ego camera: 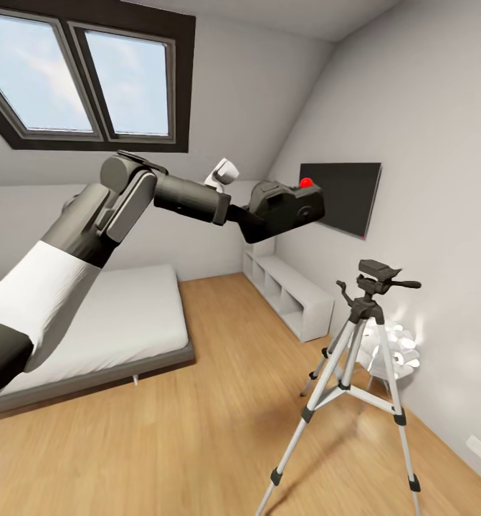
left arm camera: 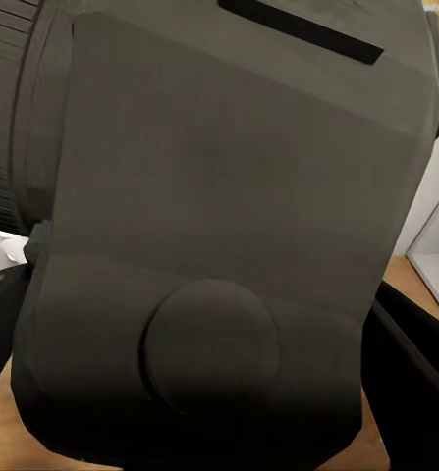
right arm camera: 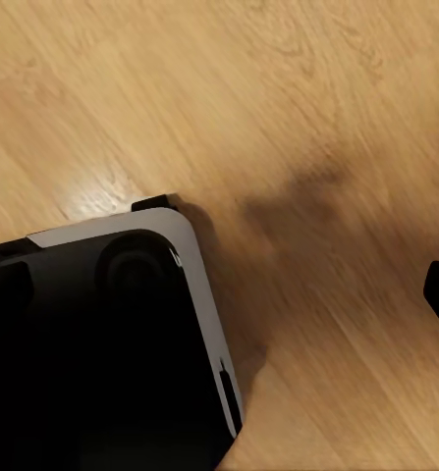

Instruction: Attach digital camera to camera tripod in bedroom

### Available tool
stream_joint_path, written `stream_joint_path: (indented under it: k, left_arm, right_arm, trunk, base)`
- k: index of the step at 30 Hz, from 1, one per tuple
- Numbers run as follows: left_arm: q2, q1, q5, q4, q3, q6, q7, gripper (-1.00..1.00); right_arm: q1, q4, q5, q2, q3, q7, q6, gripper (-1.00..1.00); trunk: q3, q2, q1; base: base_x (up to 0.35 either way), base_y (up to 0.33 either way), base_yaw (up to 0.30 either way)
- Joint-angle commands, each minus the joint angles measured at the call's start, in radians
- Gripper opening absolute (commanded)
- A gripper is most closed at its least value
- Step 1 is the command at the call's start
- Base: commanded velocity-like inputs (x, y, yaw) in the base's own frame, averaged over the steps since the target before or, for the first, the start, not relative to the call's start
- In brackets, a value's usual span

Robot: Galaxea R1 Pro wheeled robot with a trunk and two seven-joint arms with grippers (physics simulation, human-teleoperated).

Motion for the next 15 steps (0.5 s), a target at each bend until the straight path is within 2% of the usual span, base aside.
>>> stream_joint_path:
  k: [1,10,15]
  left_arm:
    - [0.008,-0.001,0.003,-0.001,-0.001,0.004,-0.002,-1.0]
    - [0.018,-0.001,0.003,0.0,0.001,0.004,-0.002,-1.0]
    - [0.039,-0.001,0.004,0.0,0.003,0.004,-0.002,-1.0]
  right_arm:
    - [-0.002,0.004,-0.01,0.0,0.0,0.003,-0.007,1.0]
    - [-0.002,0.004,-0.01,0.0,0.0,0.003,-0.007,1.0]
    - [-0.002,0.004,-0.01,0.0,0.0,0.003,-0.007,1.0]
  trunk:
    - [0.0,-0.001,0.0]
    - [0.0,-0.001,0.0]
    - [0.0,-0.001,0.0]
  base:
    - [0.0,-0.272,0.0]
    - [0.03,-0.285,0.0]
    - [0.008,-0.09,0.0]
